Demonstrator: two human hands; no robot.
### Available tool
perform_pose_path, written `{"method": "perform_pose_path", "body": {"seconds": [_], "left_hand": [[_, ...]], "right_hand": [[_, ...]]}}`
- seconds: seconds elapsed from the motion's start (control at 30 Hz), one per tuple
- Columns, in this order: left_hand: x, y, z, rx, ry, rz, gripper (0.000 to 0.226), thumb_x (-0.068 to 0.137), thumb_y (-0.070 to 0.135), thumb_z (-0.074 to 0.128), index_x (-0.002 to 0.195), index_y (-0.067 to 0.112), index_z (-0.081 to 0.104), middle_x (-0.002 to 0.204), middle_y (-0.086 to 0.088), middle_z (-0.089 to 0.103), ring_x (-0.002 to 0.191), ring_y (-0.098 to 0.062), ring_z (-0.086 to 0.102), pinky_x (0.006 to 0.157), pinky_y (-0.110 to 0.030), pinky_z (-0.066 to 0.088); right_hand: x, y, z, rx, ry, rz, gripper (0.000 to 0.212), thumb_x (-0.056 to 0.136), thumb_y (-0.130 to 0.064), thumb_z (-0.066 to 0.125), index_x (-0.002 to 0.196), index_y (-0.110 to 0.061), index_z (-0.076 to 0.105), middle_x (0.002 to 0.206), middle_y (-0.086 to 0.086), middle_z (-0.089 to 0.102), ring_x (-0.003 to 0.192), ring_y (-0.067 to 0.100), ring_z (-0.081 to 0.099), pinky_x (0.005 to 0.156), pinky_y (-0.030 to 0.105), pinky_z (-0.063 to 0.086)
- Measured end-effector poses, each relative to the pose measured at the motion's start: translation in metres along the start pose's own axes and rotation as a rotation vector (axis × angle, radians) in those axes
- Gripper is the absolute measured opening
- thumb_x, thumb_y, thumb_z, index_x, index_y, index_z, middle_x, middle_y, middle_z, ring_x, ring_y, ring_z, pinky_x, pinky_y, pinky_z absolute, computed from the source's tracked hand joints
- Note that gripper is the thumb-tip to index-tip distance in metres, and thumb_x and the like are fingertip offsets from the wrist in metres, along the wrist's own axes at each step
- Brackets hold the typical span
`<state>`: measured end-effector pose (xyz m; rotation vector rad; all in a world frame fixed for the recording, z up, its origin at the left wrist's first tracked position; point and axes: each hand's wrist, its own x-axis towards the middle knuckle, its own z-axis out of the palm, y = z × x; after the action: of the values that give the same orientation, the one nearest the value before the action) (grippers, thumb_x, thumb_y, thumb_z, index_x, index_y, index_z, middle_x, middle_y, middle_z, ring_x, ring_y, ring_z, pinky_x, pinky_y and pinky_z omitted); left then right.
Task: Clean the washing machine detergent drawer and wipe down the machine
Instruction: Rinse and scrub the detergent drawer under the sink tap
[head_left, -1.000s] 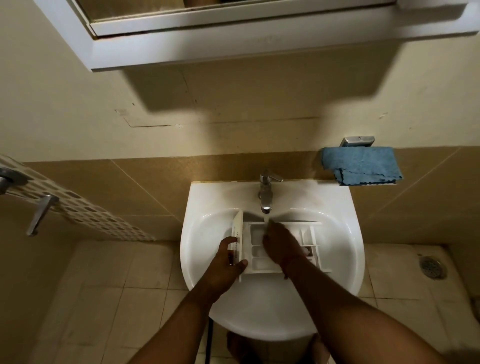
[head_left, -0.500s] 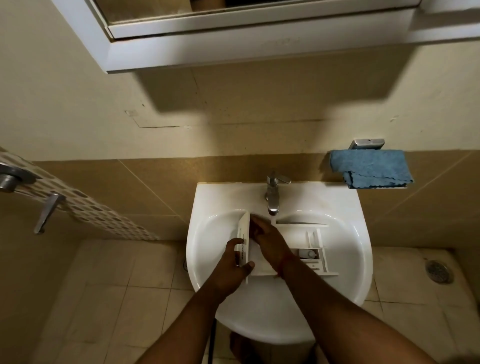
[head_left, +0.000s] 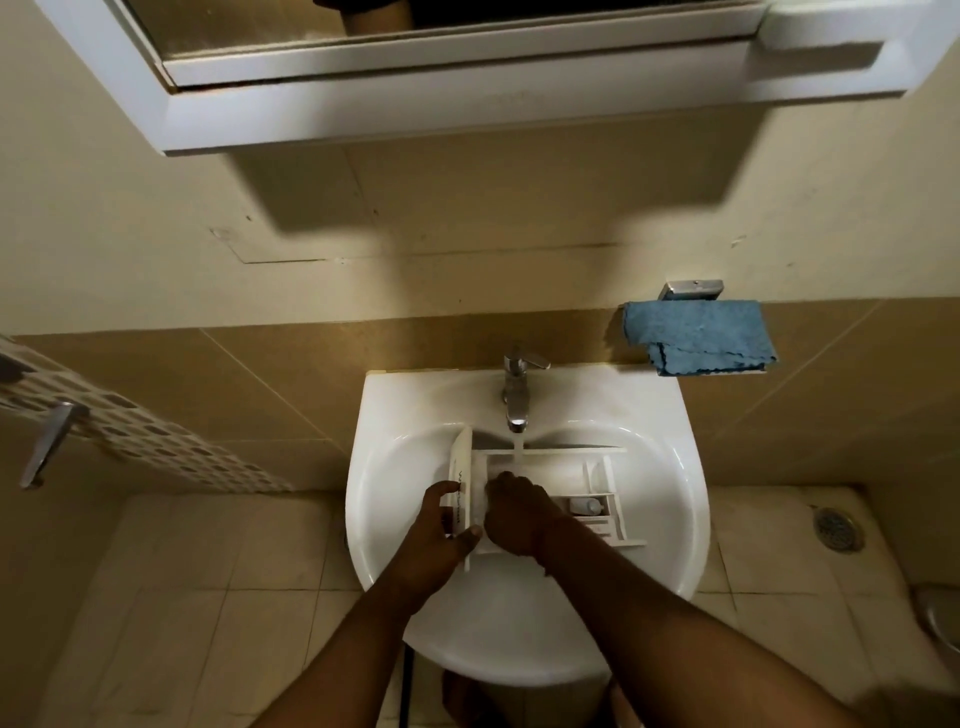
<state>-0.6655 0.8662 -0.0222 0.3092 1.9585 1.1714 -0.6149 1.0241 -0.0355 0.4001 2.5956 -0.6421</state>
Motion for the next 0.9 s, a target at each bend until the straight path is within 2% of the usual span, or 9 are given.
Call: {"method": "perform_pose_path", "body": {"seconds": [0.1,0.2,0.3,0.43,0.5,0.63,0.73,0.83,0.9], "left_hand": [[-0.001,0.0,0.001,-0.006,-0.002,-0.002,0.057,0.091,0.021,0.068,0.134,0.038,0.035,0.126,-0.007,0.055,0.115,-0.021,0.056,0.088,-0.031,0.055],[0.0,-0.001,0.0,-0.021,-0.001,-0.001,0.055,0.091,0.021,0.068,0.133,0.038,0.036,0.123,-0.005,0.057,0.111,-0.019,0.057,0.082,-0.027,0.055],[0.0,-0.002,0.002,-0.032,0.006,-0.003,0.055,0.091,0.019,0.068,0.132,0.037,0.037,0.123,-0.006,0.057,0.111,-0.02,0.058,0.084,-0.031,0.056],[0.0,0.0,0.002,-0.026,0.011,-0.007,0.056,0.091,0.018,0.068,0.133,0.037,0.036,0.124,-0.007,0.057,0.112,-0.021,0.058,0.085,-0.031,0.056],[0.0,0.0,0.002,-0.028,0.002,-0.008,0.055,0.092,0.019,0.067,0.133,0.036,0.035,0.123,-0.006,0.057,0.112,-0.019,0.058,0.081,-0.026,0.055],[0.001,0.001,0.003,-0.033,0.002,-0.012,0.053,0.092,0.019,0.067,0.131,0.038,0.036,0.123,-0.006,0.057,0.113,-0.019,0.057,0.079,-0.024,0.054],[0.0,0.002,0.003,-0.035,0.001,-0.017,0.051,0.093,0.018,0.066,0.129,0.038,0.037,0.122,-0.008,0.058,0.11,-0.019,0.059,0.077,-0.022,0.054],[-0.001,0.005,0.003,-0.024,-0.003,-0.001,0.052,0.093,0.018,0.065,0.131,0.036,0.035,0.127,-0.007,0.054,0.117,-0.023,0.055,0.079,-0.021,0.053],[-0.001,0.005,0.002,-0.005,-0.003,0.012,0.052,0.093,0.018,0.065,0.13,0.036,0.034,0.129,-0.006,0.053,0.119,-0.023,0.053,0.076,-0.018,0.053]], "right_hand": [[-0.009,0.026,-0.012,0.014,-0.106,0.004,0.057,0.097,-0.05,0.044,0.145,-0.02,0.037,0.151,0.008,0.035,0.131,0.028,0.042,0.107,0.046,0.038],[-0.02,0.07,-0.018,-0.232,-0.239,0.192,0.076,0.092,-0.058,0.049,0.15,-0.016,0.026,0.16,0.012,0.016,0.142,0.032,0.03,0.114,0.046,0.03],[-0.013,0.057,-0.017,-0.247,-0.257,0.237,0.071,0.091,-0.049,0.055,0.147,-0.012,0.03,0.154,0.016,0.027,0.135,0.036,0.038,0.11,0.046,0.034],[-0.006,0.024,-0.008,-0.172,-0.203,0.042,0.065,0.093,-0.04,0.051,0.149,-0.019,0.025,0.147,0.018,0.031,0.129,0.04,0.04,0.107,0.049,0.038],[-0.012,0.043,-0.011,-0.164,-0.173,0.008,0.065,0.094,-0.044,0.05,0.15,-0.022,0.025,0.15,0.016,0.028,0.131,0.037,0.037,0.108,0.047,0.036],[-0.022,0.085,-0.01,-0.162,-0.13,0.134,0.063,0.093,-0.043,0.054,0.145,-0.013,0.034,0.156,0.015,0.023,0.14,0.034,0.031,0.112,0.044,0.033],[-0.015,0.047,-0.006,-0.2,-0.101,0.134,0.053,0.093,-0.027,0.05,0.141,-0.011,0.037,0.145,0.017,0.035,0.129,0.038,0.039,0.105,0.051,0.039],[-0.003,0.005,-0.003,-0.119,-0.052,-0.033,0.054,0.091,-0.028,0.057,0.138,-0.009,0.04,0.139,0.016,0.04,0.121,0.032,0.045,0.101,0.044,0.045],[-0.001,0.004,-0.001,-0.067,-0.002,-0.074,0.054,0.091,-0.029,0.057,0.138,-0.007,0.041,0.139,0.015,0.041,0.119,0.029,0.046,0.1,0.041,0.045]]}}
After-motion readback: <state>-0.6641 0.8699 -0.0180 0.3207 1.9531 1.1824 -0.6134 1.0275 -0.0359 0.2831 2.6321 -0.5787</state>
